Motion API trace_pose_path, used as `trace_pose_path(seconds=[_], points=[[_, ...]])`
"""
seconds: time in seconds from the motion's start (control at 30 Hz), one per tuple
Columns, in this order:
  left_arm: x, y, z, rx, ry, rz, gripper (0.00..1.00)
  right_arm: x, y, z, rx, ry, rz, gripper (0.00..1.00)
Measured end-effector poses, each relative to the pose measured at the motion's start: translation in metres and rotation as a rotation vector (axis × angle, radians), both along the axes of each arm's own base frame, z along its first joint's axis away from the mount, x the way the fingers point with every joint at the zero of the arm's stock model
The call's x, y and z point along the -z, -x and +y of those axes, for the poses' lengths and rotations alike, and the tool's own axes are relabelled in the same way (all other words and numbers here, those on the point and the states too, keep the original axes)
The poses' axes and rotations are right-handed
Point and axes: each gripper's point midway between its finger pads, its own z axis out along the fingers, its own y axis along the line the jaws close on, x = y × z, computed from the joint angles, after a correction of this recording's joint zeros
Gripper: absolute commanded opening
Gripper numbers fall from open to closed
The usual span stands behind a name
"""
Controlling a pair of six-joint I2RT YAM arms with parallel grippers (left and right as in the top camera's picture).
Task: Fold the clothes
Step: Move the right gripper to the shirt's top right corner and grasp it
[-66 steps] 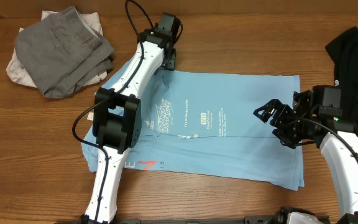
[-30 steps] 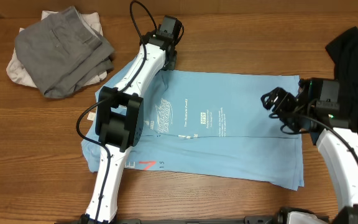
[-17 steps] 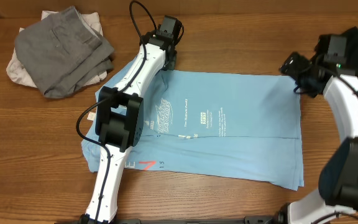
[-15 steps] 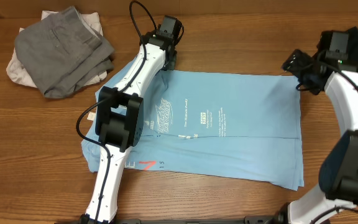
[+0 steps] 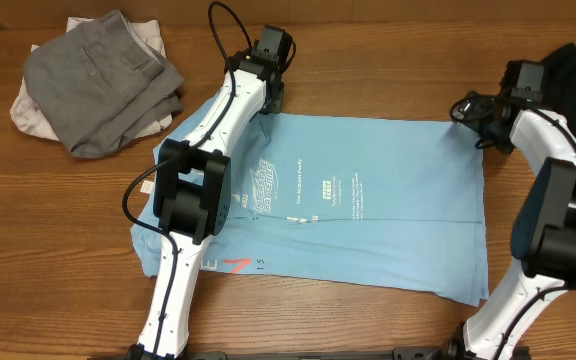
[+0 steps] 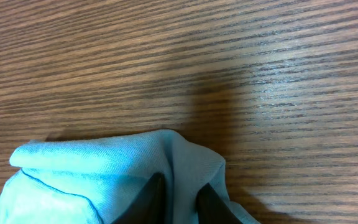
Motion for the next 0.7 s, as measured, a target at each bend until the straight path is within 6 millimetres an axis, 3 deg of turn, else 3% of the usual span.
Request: trace_pose_path(seconds=[0.1,0.47,0.57,0.63,0.7], points=[[0.0,0.0,0.0,0.0,0.0,0.0,0.19,0.01,0.002,-0.001,-0.008,0.008,0.021,0.86],[0.0,0.0,0.0,-0.024,0.011,-0.004,0.19,0.017,-0.001,-0.007,-0.016,0.114,0.045,0.71],[0.0,0.0,0.0,-0.024,0.011,-0.005,0.2,0.017,-0.004,-0.004,-0.029,0.138,0.044,0.6],[0.0,0.0,0.0,-0.024,0.011,-0.006,0.2,0.018,-0.006,-0.002,-0.038,0.149,0.039,0.42],[0.0,0.0,0.0,-0.024,0.011,-0.006,0.2,0.017,-0.008,-0.002,-0.039,0.15,0.034,0.36]])
